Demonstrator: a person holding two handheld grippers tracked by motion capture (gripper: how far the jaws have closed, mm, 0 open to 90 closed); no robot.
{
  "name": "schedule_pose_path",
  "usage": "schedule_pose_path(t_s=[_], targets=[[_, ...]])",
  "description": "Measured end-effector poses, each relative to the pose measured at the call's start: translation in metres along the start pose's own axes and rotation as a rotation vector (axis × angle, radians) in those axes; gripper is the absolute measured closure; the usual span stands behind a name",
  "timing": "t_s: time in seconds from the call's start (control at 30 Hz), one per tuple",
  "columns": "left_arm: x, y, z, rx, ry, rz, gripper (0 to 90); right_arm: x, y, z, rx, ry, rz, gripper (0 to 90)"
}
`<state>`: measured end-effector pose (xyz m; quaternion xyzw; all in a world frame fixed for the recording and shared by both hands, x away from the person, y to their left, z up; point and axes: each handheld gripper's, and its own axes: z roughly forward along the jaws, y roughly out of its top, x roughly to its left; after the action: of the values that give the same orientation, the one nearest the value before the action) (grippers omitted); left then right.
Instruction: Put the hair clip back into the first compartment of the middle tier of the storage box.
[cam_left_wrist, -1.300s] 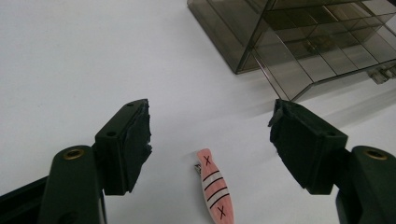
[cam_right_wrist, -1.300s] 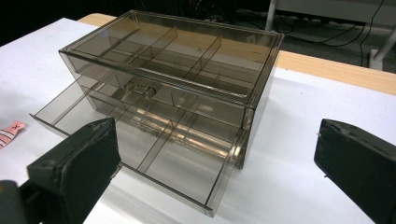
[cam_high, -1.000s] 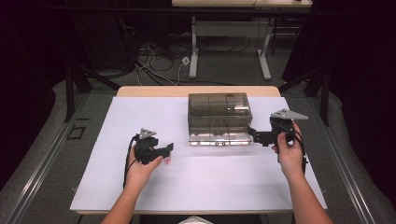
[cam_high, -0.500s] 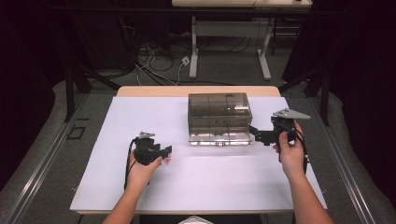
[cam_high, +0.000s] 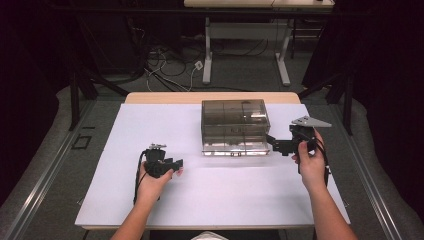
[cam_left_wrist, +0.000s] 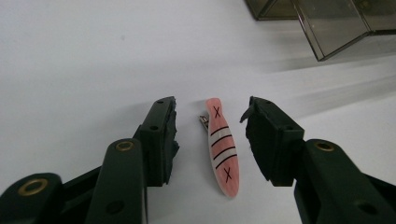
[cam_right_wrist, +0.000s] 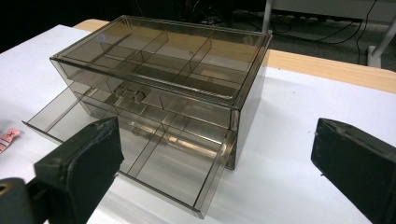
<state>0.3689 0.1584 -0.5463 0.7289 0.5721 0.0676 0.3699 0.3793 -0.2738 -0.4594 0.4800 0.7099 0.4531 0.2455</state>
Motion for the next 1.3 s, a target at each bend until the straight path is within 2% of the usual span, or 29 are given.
schedule_pose_path(t_s=[0.07,0.23,0.37,0.4,0.57,0.67,0.7,0.93,1.07,1.3], targets=[[-0.0002,-0.0002,0.0005,0.009,-0.009,-0.008,54.4,0.0012,-0.0002,0.0004,-0.002,0.005,0.009,1.9],[0.0004,-0.0013,0.0024,0.032,-0.027,-0.029,56.3,-0.0002,-0.0004,0.002,0.001,0.01,-0.011,2.4],[0.0005,-0.0019,0.0036,0.056,-0.035,-0.028,59.1,0.0009,-0.0008,0.0024,0.005,0.01,-0.002,2.4],[0.0,-0.0023,0.0042,0.047,-0.03,-0.025,59.4,0.0001,-0.0008,0.0027,0.004,0.011,-0.014,2.4],[-0.001,-0.0026,0.0047,0.05,-0.029,-0.021,62.5,-0.0002,-0.0011,0.003,0.005,0.013,-0.001,3.3],[-0.0019,-0.0027,0.0053,0.058,-0.044,-0.02,65.0,-0.0005,-0.0012,0.0025,0.017,0.014,0.004,4.1],[-0.0027,-0.003,0.0066,0.048,-0.04,-0.019,65.2,-0.0014,-0.0012,0.0028,0.016,0.017,-0.004,4.4],[-0.0039,-0.0015,0.0085,0.059,-0.034,-0.003,70.2,-0.002,-0.0012,0.0033,0.006,0.015,0.013,4.6],[-0.0058,-0.0012,0.0096,0.058,-0.012,0.013,74.9,-0.0021,-0.0019,0.0038,0.013,0.006,0.018,4.8],[-0.0084,-0.0019,0.0099,0.054,0.006,0.011,77.6,-0.0019,-0.0021,0.0035,0.018,0.008,0.016,4.8]])
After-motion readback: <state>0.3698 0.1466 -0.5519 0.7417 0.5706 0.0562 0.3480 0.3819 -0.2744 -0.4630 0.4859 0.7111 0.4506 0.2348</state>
